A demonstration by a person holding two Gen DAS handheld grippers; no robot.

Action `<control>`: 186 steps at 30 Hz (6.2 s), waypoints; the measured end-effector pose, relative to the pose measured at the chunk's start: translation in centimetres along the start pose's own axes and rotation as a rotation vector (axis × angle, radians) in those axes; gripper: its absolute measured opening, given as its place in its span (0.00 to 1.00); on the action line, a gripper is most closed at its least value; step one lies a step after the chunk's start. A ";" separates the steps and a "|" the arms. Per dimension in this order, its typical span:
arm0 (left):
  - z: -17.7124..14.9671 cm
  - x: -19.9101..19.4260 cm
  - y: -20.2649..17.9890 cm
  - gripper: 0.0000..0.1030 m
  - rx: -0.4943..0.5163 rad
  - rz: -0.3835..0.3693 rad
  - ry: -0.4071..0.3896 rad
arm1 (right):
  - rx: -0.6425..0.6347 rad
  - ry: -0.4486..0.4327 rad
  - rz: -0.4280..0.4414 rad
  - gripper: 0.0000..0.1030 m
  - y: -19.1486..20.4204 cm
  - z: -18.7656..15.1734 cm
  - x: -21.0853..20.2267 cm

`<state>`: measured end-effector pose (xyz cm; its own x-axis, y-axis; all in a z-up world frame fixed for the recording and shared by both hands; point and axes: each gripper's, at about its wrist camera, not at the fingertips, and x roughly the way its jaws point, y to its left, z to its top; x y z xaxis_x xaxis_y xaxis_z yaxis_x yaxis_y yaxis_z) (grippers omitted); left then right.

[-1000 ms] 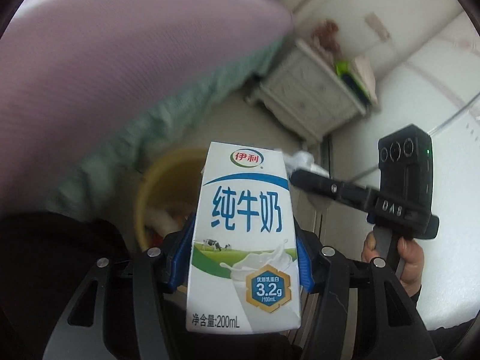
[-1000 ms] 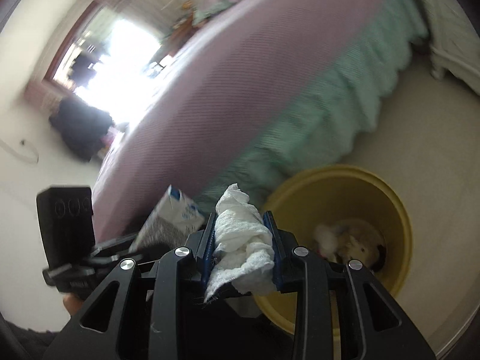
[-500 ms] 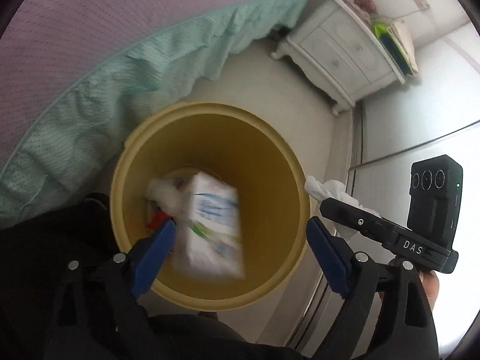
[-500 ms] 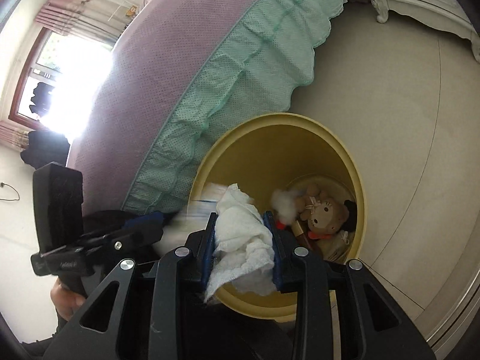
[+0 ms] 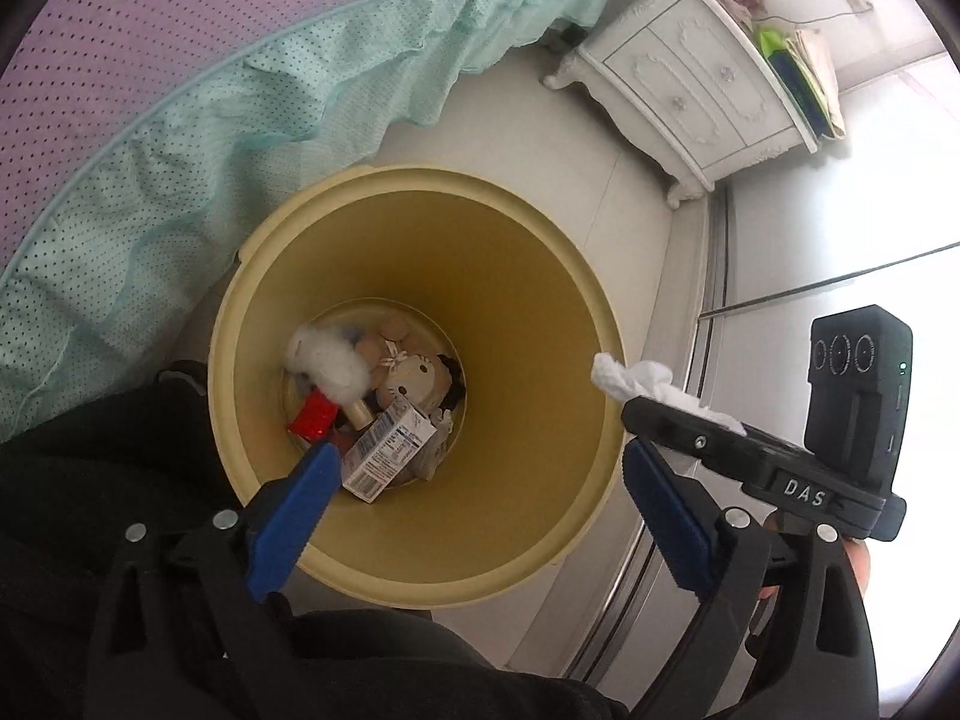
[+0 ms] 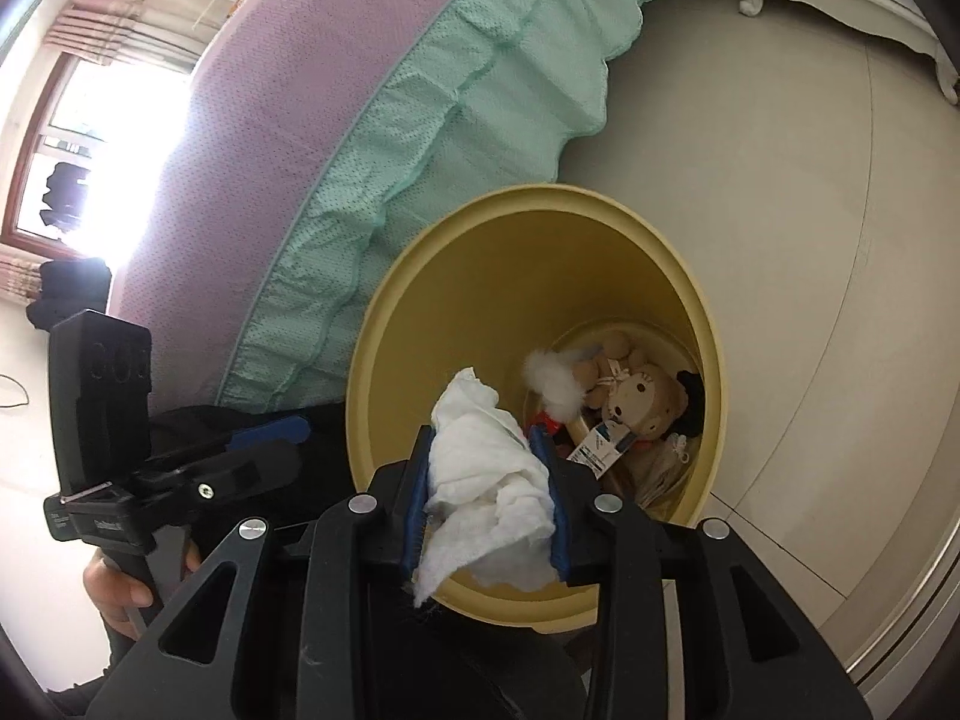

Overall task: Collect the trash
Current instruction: 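Open the left tool to drop the carton while the right tool releases the tissue, then move both tools back to the bed toward the last white tissue, then grasp the last white tissue with the right tool and lift it, then carry the tissue over the yellow bin with the right tool, then open the right tool to drop the tissue into the bin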

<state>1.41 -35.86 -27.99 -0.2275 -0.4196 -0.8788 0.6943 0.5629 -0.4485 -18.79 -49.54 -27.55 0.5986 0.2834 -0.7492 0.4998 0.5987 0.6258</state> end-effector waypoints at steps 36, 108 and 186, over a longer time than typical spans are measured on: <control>-1.7 -12.4 -1.2 0.93 0.114 0.067 -0.308 | -0.293 -0.143 -0.071 0.71 11.0 2.0 -4.3; -0.3 -42.9 38.8 0.96 -0.507 0.309 -0.880 | -0.961 0.033 0.221 0.29 58.3 16.0 25.1; -2.5 -15.8 0.4 0.96 0.076 0.031 -0.437 | -0.482 -0.055 -0.005 0.74 15.6 1.2 -2.3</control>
<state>3.57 -27.18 -14.66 0.0932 -0.6744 -0.7325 0.7479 0.5330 -0.3956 -11.65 -41.74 -15.80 0.6356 0.2470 -0.7315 0.1642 0.8825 0.4407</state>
